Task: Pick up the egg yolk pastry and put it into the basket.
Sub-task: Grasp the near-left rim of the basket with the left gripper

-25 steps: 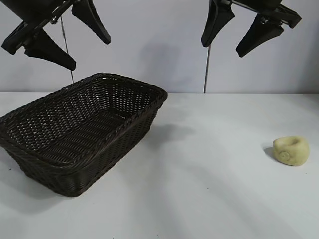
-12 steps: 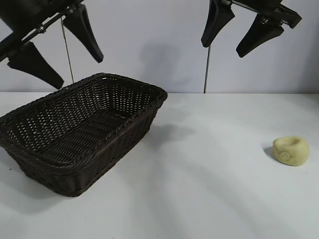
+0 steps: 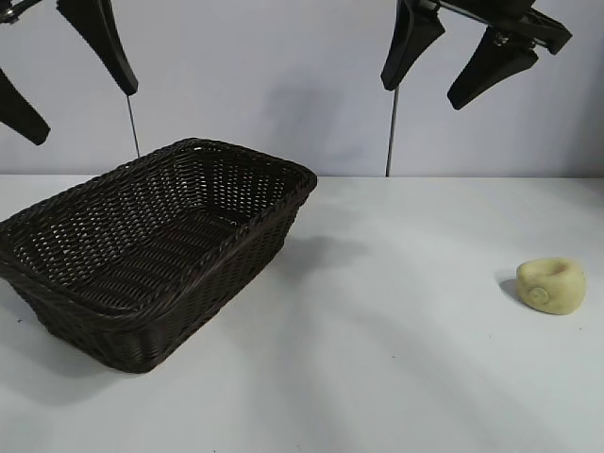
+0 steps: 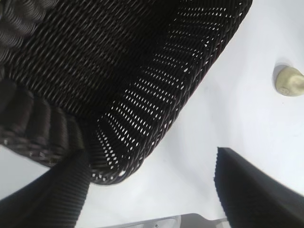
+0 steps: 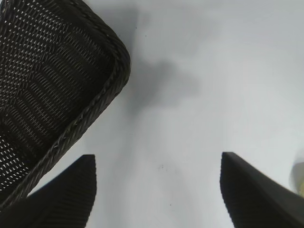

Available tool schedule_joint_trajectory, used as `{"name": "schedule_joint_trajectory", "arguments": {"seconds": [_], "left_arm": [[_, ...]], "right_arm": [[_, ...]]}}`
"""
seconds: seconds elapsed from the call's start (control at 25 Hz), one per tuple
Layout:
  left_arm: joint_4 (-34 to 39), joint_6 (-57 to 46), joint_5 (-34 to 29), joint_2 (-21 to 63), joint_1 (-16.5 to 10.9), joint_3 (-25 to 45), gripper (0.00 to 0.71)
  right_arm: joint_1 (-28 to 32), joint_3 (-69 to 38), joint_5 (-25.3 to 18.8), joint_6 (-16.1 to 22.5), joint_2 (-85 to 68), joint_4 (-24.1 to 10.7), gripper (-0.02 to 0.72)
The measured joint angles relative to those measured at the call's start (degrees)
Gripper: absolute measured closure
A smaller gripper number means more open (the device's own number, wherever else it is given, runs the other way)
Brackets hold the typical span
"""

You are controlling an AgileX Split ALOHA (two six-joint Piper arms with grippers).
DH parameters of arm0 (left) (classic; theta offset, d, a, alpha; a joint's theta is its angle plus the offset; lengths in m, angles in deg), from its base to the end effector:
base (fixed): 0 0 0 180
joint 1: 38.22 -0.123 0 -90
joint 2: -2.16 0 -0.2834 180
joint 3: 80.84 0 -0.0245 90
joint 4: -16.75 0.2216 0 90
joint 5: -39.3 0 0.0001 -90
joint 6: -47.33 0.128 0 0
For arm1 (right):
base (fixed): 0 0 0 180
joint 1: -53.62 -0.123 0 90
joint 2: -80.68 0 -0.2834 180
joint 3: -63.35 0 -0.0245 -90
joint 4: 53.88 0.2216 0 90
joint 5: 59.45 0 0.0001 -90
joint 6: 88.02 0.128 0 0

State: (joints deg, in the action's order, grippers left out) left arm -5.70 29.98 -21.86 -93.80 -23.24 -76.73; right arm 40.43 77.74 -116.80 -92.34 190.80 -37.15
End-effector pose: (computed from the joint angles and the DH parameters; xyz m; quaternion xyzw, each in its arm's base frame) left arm 0.2734 -0.1175 0.2774 -0.0848 0.9662 -0.2208 0.1025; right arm 0.3617 0.1166 0.2817 -0.0992 0.9583 0.1548 0.2190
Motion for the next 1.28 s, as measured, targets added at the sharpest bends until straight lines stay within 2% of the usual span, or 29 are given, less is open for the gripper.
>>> {"name": "schedule_joint_trajectory", "arguments": {"seconds": [0.24,0.56,0.96,1.28], "left_arm": [[1.51,-9.27,9.45,5.25,0.00,12.74,0.177],[1.74,-23.72,24.34,5.38,0.00,24.70,0.177],[1.74,-26.00,33.30,5.38,0.00,29.28,0.177],[4.35,-26.12,34.59,5.38,0.00,30.79,0.177]], "right_arm": [[0.00,0.00,-0.55,0.00,0.00,0.06,0.176],[0.00,0.00,-1.17,0.00,0.00,0.17,0.176],[0.00,0.00,-1.21,0.00,0.00,0.22,0.176],[0.00,0.00,-1.21,0.00,0.00,0.22,0.176]]}}
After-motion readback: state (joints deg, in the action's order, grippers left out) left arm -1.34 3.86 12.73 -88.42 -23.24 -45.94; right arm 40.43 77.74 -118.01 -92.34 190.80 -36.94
